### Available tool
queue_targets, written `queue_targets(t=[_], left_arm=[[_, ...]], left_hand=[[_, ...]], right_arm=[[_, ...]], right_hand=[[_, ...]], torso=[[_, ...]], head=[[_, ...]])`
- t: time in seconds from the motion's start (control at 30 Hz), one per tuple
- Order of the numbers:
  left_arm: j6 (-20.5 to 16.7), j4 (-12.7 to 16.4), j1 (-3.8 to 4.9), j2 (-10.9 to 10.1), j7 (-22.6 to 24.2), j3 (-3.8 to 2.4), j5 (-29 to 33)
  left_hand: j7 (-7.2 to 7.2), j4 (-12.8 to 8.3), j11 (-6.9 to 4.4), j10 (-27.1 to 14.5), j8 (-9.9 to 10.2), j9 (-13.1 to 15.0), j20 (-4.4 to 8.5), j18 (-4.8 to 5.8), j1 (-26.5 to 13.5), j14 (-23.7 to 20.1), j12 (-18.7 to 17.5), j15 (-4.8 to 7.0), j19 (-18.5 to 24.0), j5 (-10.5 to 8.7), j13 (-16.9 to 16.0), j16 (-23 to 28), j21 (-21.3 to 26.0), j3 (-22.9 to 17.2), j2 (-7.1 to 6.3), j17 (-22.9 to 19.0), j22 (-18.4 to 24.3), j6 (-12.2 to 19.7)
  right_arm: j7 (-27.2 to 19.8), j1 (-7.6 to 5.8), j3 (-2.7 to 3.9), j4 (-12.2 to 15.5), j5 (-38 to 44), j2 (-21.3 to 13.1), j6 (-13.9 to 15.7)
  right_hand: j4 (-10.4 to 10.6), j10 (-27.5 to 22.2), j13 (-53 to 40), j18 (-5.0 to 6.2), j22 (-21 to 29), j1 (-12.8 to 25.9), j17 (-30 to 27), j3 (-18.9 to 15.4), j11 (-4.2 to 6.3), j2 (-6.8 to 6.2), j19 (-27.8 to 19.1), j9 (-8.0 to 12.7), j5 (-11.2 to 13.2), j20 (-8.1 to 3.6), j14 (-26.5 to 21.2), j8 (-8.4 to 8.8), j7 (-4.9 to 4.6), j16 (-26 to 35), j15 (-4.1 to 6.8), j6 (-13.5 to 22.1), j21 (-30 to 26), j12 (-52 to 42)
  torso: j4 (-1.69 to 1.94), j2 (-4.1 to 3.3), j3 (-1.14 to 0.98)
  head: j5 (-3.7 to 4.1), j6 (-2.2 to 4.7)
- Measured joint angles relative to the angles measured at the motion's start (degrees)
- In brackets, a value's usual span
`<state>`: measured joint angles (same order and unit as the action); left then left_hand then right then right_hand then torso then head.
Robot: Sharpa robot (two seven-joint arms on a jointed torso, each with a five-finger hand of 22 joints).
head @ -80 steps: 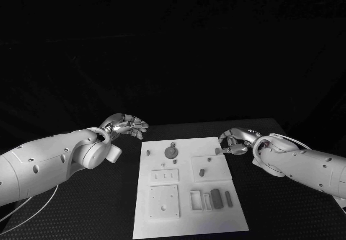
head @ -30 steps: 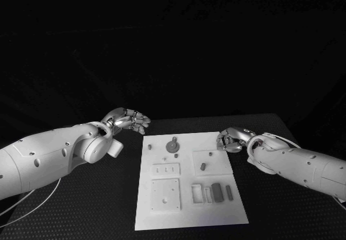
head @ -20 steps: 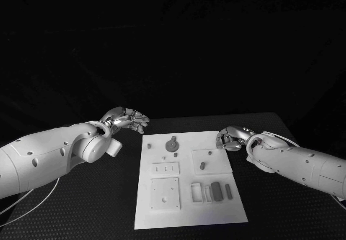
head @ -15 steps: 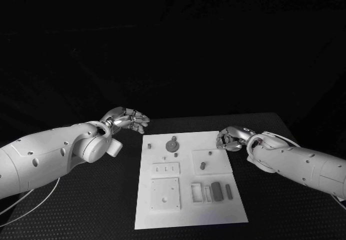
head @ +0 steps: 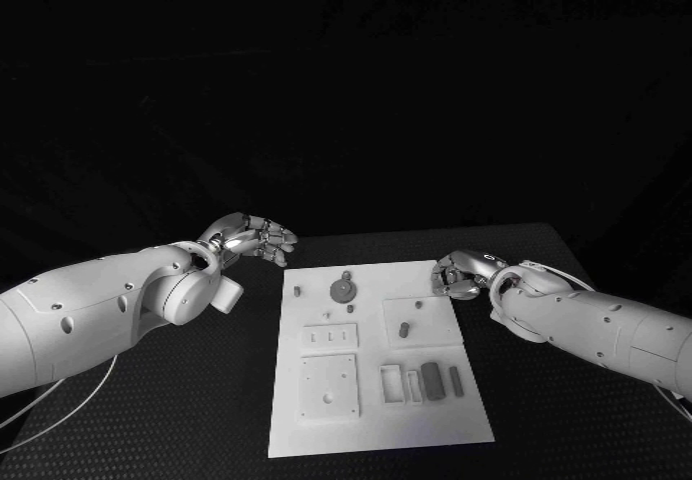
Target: Assemble the parts on the task board
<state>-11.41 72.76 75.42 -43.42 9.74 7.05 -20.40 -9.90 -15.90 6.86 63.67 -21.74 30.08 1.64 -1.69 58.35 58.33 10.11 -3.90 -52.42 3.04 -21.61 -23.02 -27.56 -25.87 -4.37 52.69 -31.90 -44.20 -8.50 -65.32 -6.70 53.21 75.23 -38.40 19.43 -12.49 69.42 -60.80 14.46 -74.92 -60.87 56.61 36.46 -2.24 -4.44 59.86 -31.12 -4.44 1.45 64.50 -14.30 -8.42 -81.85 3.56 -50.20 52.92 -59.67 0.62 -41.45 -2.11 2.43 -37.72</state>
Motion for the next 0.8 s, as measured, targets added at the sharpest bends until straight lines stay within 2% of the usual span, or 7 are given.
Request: queue_targets(t=[0.5, 0.6, 0.8], left_arm=[[0.00, 0.04, 0.00, -0.05, -0.04, 0.00, 0.00], [0.00, 0.04, 0.00, -0.12, -0.06, 0.00, 0.00], [0.01, 0.08, 0.00, -0.14, -0.08, 0.00, 0.00]], left_hand=[[0.00, 0.00, 0.00, 0.00, 0.00, 0.05, 0.00, 0.00, 0.00, 0.00, 0.00, 0.00, 0.00, 0.00, -0.05, 0.22, 0.00, 0.00, 0.00, 0.04, -0.05, 0.00], [0.00, 0.00, 0.00, 0.00, 0.00, 0.05, 0.00, 0.01, 0.00, 0.00, 0.00, 0.00, 0.00, 0.00, -0.10, 0.22, 0.00, 0.00, 0.00, 0.04, -0.04, 0.00], [-0.11, 0.00, 0.00, 0.00, 0.00, 0.04, 0.00, 0.00, 0.00, 0.00, 0.00, 0.00, 0.00, 0.00, -0.10, 0.22, 0.00, 0.00, 0.00, 0.04, -0.04, 0.11]], right_arm=[[0.03, 0.04, 0.01, -1.31, 0.00, 0.89, -0.02], [0.07, 0.06, 0.01, -1.38, 0.01, 0.85, 0.01], [0.14, 0.09, 0.00, -1.46, 0.00, 0.83, 0.09]], right_hand=[[-0.32, 0.00, 0.13, 0.16, 0.01, 0.03, -0.07, -0.32, 0.00, -0.04, 0.00, -0.05, 0.00, 0.01, -0.21, 0.00, 0.18, 0.00, 0.20, -0.19, 0.00, 0.00], [-0.32, 0.00, 0.18, 0.16, 0.00, 0.31, -0.10, -0.32, 0.00, -0.32, 0.00, 0.03, 0.00, 0.01, -0.21, 0.08, -0.09, 0.00, 0.20, 0.09, 0.00, 0.00], [-0.32, -0.24, 0.33, 0.16, 0.01, 0.84, -0.24, -0.32, -0.24, -0.85, -0.31, 0.45, 0.00, -0.10, -0.25, 1.30, -0.54, 0.00, 0.20, 1.80, 0.00, 0.00]], torso=[[0.01, 0.00, -0.01], [0.01, 0.01, -0.01], [-0.05, 0.03, 0.01]], head=[[-0.29, -0.37], [-0.29, -0.39], [-0.34, -0.38]])
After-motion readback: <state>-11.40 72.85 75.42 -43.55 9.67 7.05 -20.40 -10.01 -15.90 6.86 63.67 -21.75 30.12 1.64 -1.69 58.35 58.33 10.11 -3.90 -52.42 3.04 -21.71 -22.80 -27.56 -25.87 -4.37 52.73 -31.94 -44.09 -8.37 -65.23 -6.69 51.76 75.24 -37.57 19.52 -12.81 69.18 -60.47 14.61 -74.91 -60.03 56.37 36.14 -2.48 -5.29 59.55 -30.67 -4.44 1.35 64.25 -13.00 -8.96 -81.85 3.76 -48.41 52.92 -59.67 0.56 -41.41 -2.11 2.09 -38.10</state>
